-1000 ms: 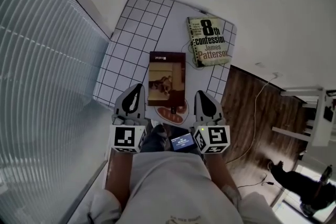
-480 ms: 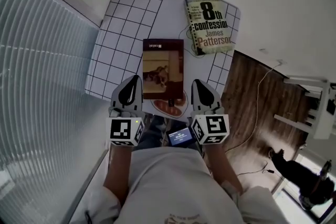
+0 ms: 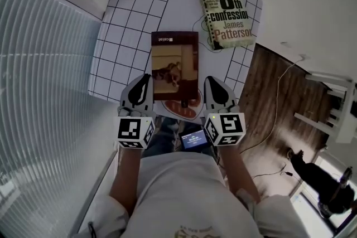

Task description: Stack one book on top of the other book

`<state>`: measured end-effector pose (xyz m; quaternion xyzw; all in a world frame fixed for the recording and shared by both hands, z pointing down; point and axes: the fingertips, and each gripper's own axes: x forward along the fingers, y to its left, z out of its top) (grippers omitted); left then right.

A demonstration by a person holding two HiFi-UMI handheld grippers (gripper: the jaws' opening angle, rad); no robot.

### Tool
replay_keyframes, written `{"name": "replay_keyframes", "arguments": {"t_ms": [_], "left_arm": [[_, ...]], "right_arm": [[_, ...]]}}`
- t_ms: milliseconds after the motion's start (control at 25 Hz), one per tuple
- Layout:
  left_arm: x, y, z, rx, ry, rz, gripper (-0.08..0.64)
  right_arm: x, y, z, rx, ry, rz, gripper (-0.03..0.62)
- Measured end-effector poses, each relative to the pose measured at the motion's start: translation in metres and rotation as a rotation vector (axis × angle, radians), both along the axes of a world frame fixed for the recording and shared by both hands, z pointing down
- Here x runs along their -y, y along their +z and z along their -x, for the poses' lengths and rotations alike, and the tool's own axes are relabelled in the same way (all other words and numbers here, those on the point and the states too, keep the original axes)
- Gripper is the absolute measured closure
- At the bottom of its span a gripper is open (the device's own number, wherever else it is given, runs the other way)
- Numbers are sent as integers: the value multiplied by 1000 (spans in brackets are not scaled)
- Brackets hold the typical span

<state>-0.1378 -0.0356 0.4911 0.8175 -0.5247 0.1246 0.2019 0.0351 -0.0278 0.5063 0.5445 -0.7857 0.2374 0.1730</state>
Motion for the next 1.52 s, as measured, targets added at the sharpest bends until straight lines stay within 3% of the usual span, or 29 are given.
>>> {"name": "replay_keyframes", "arguments": {"t_ms": [240, 360, 440, 760, 920, 1080, 1280, 1520], "left_arm": [[-8, 32, -1, 6, 11, 97, 543], [-11, 46, -1, -12, 25, 145, 502], [-12, 56, -1, -26, 31, 181, 463], [-7, 78, -2, -49, 50, 257, 434], [-7, 91, -6, -62, 62, 322, 399], [-7, 93, -6, -91, 61, 349, 399], [-7, 93, -14, -120, 96, 387, 425], [-6, 93, -13, -128, 73, 383, 426]], "right_arm": [[1, 25, 5, 14, 9, 61, 583], [3, 34, 7, 38, 31, 85, 581], [4, 40, 10, 55, 30, 103, 550], [2, 65, 24, 99, 7, 186, 449], [0, 74, 28, 120, 9, 213, 436], [0, 81, 34, 142, -7, 243, 400], [1, 83, 34, 157, 4, 254, 399], [2, 83, 33, 162, 0, 273, 405]]}}
